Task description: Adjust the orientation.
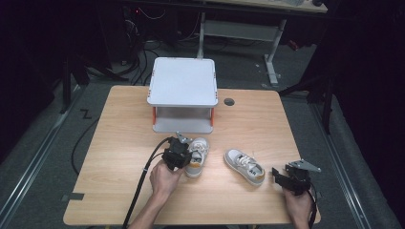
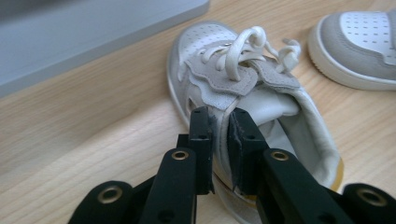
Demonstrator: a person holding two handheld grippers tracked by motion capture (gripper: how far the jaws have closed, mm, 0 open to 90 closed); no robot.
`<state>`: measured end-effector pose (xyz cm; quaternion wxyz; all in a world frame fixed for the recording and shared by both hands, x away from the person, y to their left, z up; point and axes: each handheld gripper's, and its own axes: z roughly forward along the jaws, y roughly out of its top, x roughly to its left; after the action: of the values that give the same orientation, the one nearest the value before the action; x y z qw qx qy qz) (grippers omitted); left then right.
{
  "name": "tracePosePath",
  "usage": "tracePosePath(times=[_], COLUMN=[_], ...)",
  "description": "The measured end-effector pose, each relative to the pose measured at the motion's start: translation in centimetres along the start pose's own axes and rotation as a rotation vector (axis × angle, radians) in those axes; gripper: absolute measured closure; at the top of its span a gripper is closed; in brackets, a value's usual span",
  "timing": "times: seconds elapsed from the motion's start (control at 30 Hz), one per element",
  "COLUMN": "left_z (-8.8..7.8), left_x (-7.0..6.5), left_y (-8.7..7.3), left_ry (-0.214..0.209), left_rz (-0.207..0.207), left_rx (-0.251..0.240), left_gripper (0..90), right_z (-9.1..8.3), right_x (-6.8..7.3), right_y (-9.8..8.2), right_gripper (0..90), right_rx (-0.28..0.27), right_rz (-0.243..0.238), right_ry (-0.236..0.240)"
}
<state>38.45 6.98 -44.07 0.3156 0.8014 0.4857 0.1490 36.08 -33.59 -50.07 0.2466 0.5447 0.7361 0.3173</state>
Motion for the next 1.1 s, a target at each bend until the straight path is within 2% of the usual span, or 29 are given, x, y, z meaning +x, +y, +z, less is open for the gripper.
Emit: tracePosePath(times=[0.2,0.43,0.57,0.7,0.83,0.97,1.1], left_z=[0.0,0.0,0.1,-0.1,-0.6,-1.3,-2.3], left_x=[-0.1,0.4,0.6,0.8,1.2,1.8,3.1], left_y=[-0.2,-0.6,-0.8,-0.7,-0.9,-1.2,-2.3], left_ry=[-0.043,-0.086,-0.1,-0.128,-0.126,-0.128,-0.124], left_rz=[-0.027,-0.035,-0.032,-0.042,-0.055,-0.064,-0.091], left_rx=[-0.005,-0.015,-0.018,-0.025,-0.058,-0.087,-0.145], left_gripper=[78.9,76.9,73.4,66.2,53.1,48.2,44.4], right_z=[0.0,0.0,0.0,0.0,0.0,0.0,0.0], right_x=[0.0,0.0,0.0,0.0,0.0,0.0,0.0], right_y=[0.0,0.0,0.0,0.0,0.0,0.0,0.0], right_gripper=[39.8,39.8,39.7,39.7,39.7,39.7,39.7], right_rx=[0.0,0.0,0.0,0.0,0.0,0.0,0.0], right_rz=[0.0,-0.001,-0.001,0.001,0.001,0.001,0.001], right_ry=[0.0,0.0,0.0,0.0,-0.001,-0.001,-0.001])
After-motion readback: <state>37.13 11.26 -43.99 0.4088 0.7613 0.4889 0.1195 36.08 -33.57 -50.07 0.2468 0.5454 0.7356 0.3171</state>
